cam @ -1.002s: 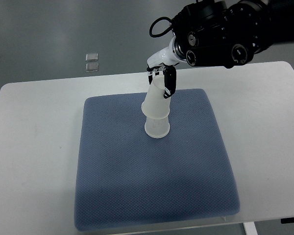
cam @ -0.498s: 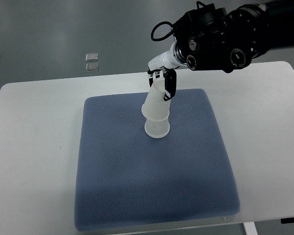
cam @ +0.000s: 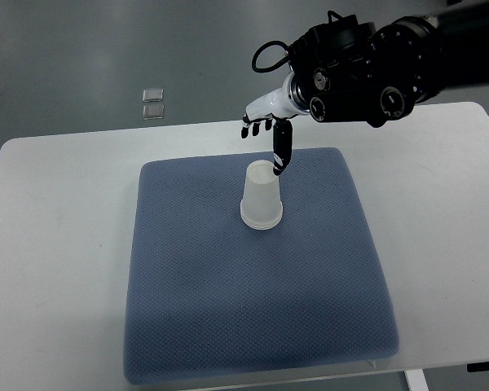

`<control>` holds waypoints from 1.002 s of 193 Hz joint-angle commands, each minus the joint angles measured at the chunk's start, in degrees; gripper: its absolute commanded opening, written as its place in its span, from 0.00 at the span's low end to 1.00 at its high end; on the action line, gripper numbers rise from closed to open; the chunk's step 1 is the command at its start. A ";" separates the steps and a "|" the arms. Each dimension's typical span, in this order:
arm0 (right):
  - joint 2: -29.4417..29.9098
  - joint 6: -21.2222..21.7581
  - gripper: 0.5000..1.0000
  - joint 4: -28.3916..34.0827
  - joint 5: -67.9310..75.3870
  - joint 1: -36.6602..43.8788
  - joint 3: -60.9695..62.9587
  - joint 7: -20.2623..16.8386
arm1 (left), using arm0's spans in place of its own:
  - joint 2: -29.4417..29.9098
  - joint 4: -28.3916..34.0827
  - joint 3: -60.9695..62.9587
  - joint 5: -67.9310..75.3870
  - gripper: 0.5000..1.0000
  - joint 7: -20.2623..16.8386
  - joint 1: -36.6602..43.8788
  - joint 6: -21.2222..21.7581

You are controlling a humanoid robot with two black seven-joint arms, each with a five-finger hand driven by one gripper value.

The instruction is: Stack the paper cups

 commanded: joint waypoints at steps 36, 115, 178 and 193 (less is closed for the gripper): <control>0.00 -2.74 0.79 -4.78 9.53 0.12 1.61 0.18 | 0.00 -0.01 0.00 0.00 1.00 0.01 0.00 0.00; -13.89 -31.40 0.79 -12.69 25.00 -31.17 45.30 5.72 | 0.00 -0.01 0.09 0.00 1.00 0.01 0.00 0.00; -16.00 -24.98 0.79 -14.27 25.00 -62.02 85.02 11.96 | 0.00 -0.09 0.18 0.00 1.00 0.01 0.00 0.00; -15.73 -19.27 0.79 -14.98 24.83 -65.80 87.40 14.06 | 0.00 -0.09 0.18 0.00 1.00 0.01 0.00 0.00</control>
